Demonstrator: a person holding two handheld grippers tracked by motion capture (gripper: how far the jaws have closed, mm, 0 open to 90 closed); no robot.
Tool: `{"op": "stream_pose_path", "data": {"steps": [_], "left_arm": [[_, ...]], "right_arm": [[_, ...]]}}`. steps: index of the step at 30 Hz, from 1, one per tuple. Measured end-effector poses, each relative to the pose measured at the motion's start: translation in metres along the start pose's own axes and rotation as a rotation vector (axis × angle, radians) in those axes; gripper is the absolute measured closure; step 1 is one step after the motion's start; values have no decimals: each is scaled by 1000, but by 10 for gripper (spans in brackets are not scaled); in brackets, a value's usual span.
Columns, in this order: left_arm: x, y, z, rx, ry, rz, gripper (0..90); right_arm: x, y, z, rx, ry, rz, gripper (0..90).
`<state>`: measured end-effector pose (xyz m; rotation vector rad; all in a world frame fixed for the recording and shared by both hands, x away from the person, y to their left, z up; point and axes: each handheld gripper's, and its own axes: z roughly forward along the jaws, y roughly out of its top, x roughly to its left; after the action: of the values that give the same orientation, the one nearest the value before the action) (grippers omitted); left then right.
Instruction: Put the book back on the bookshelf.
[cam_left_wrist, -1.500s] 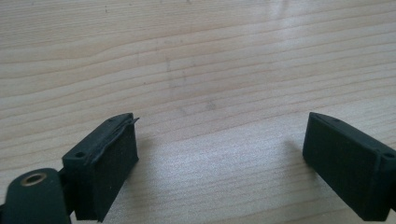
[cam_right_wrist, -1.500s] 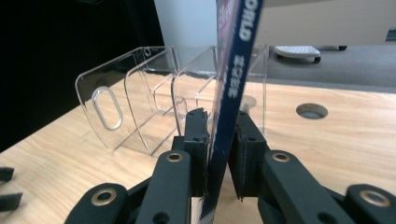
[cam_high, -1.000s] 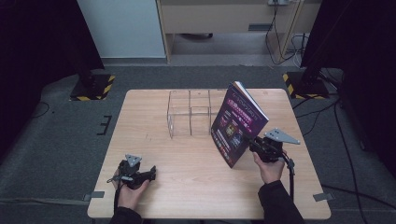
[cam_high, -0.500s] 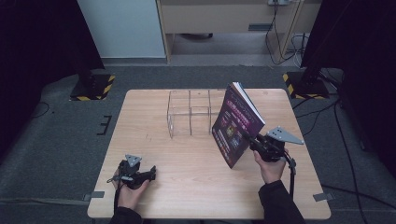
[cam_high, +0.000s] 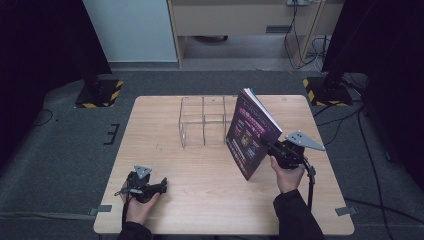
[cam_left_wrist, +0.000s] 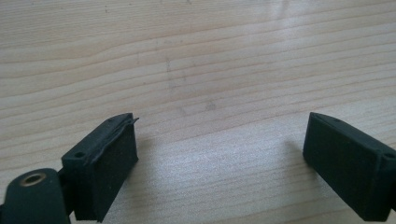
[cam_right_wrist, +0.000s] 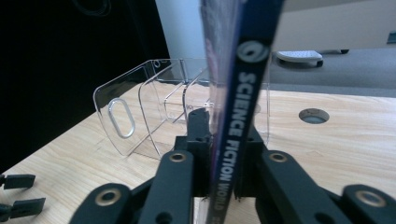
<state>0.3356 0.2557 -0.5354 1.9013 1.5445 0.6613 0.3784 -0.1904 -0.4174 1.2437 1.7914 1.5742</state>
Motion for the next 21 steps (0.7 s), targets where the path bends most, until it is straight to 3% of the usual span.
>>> {"op": "stream_pose_path", "data": {"steps": [9,15,21], "left_arm": [[0,0,0,0,0,0,90],[0,0,0,1,0,0,90],[0,0,0,0,0,0,90]], "right_arm": [[5,-2,1,-19,-10,40,843],[11,-4,0,-68,-24,14,844],[12,-2,3,-103,-31,17,845]]}}
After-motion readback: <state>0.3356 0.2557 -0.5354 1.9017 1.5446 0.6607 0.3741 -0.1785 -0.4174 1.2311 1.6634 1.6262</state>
